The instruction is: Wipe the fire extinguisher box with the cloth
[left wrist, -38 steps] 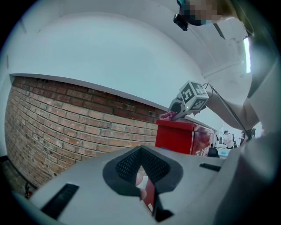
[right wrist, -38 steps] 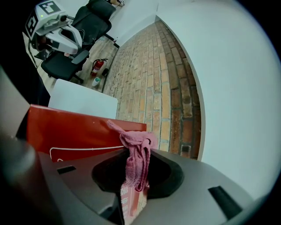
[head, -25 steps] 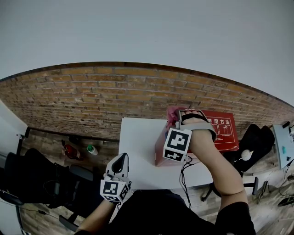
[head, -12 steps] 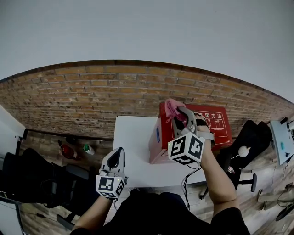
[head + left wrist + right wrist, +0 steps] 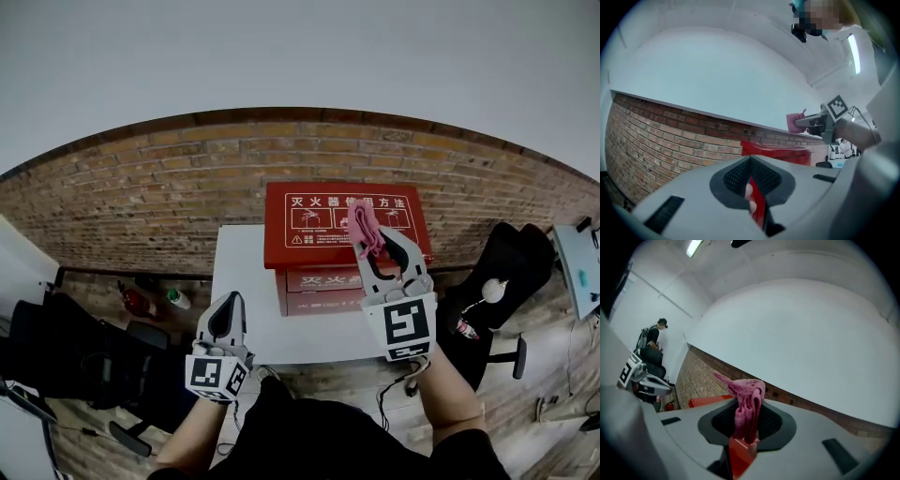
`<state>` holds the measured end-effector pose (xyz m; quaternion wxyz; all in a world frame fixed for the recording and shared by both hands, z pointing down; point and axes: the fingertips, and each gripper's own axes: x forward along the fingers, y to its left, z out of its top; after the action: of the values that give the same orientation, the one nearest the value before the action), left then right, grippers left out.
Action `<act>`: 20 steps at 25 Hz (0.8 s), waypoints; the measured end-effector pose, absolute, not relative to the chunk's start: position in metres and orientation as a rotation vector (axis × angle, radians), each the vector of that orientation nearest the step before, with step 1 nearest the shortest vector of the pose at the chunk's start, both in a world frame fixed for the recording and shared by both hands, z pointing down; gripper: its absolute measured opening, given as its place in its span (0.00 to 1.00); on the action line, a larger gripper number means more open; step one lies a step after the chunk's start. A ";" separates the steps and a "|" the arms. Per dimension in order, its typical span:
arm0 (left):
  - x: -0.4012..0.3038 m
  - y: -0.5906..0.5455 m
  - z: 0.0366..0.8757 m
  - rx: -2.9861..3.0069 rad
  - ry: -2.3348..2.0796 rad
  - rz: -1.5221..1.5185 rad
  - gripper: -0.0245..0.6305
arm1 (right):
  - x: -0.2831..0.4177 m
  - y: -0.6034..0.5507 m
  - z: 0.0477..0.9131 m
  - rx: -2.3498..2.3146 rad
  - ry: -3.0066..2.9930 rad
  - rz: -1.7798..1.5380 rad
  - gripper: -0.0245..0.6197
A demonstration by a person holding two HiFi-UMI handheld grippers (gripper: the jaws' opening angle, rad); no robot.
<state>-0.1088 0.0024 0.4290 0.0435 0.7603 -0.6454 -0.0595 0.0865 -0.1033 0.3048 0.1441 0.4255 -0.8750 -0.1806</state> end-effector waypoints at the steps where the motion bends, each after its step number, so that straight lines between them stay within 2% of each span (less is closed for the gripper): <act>1: -0.098 0.009 0.427 2.324 -1.979 -0.182 0.07 | 0.099 -0.093 0.305 1.228 -2.551 -0.504 0.19; 10: -0.005 0.083 0.428 2.311 -1.984 -0.192 0.07 | 0.183 -0.004 0.351 1.157 -2.751 -0.377 0.19; 20: 0.036 0.146 0.437 2.323 -1.920 -0.122 0.07 | 0.202 0.070 0.419 1.106 -2.835 0.044 0.19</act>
<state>0.0359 0.1455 0.4370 0.0625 0.7687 -0.6352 -0.0405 0.2024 0.0696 0.4186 0.0492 0.3631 -0.9303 0.0146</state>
